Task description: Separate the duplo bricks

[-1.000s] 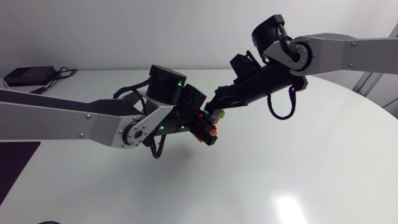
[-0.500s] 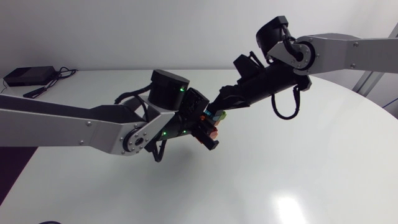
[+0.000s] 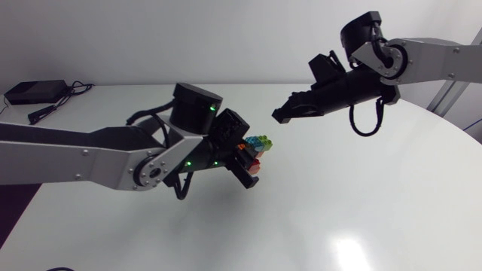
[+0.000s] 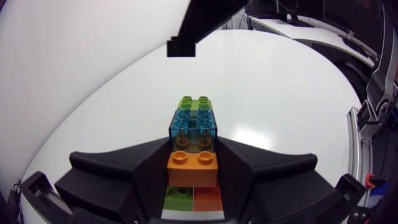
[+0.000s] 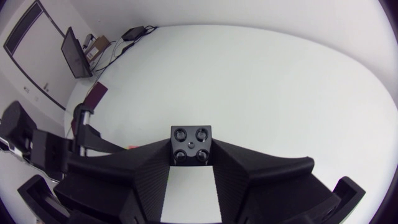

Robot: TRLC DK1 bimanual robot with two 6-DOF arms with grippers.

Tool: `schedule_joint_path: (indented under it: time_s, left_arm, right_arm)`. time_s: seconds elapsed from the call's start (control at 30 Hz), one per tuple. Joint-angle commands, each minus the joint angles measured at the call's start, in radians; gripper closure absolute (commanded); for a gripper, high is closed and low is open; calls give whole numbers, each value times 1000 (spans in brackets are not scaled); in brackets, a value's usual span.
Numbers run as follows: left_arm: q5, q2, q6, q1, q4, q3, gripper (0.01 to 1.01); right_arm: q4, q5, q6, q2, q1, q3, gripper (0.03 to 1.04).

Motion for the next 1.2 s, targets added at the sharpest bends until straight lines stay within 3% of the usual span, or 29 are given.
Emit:
schedule_joint_path:
  time_s: [0.0,0.17,0.3,0.63,1.07,1.17]
  left_arm:
    - [50,-73,18,45,-38,-5,684]
    - [171,-120,54,106,-153,23,680]
    - [234,-131,94,123,-216,38,680]
    - [341,-97,203,124,-302,49,680]
    - [394,-63,318,126,-400,69,680]
    - [401,-50,332,126,-411,81,680]
  right_arm:
    - [28,16,-101,-17,-36,-91,821]
    - [128,43,-264,-14,-75,-230,821]
    - [148,34,-366,-11,-88,-295,821]
    - [255,39,-471,49,-9,-396,820]
    - [447,188,-592,107,108,-529,816]
    - [484,217,-606,121,122,-549,766]
